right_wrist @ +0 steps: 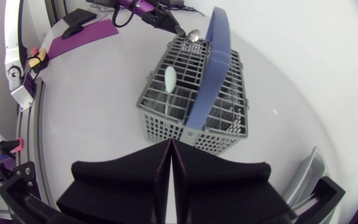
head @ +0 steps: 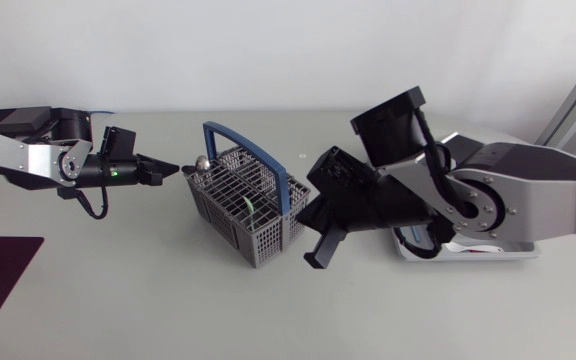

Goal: Unload the cutlery basket into the drawer organizer.

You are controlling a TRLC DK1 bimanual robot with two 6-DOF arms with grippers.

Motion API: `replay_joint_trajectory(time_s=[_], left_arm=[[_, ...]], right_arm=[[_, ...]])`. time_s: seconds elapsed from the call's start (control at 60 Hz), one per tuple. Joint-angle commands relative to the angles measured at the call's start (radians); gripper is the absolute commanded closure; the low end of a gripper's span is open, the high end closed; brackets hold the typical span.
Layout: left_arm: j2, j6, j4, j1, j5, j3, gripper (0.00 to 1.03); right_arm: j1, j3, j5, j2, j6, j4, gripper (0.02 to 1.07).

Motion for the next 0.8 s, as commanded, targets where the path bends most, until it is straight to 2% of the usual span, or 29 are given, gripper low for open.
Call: replay_joint_trajectory(time_s=[0.0, 0.117, 0.217, 0.45, 0.783], left_arm=[[0.016, -0.031, 0.007, -0.017, 0.016, 0.015, 0.84], [0.004, -0.031, -0.002, -0.029, 0.035, 0.006, 0.84], [-0.002, -0.020, -0.046, -0.034, 0.082, 0.006, 0.84], [-0.057, 0.061, -0.103, -0.049, 0.116, -0.062, 0.84], [-0.157, 0.144, -0.178, -0.054, 0.143, -0.155, 0.84]], right_arm=[[-0.046, -0.037, -0.016, 0.018, -0.019, 0.022, 1.01], [-0.071, -0.027, -0.019, 0.082, -0.022, 0.061, 1.01], [-0.085, 0.003, -0.021, 0.156, -0.022, 0.092, 1.01], [-0.097, 0.091, -0.022, 0.296, -0.017, 0.113, 1.01], [-0.166, 0.184, -0.036, 0.332, -0.003, 0.121, 1.01]])
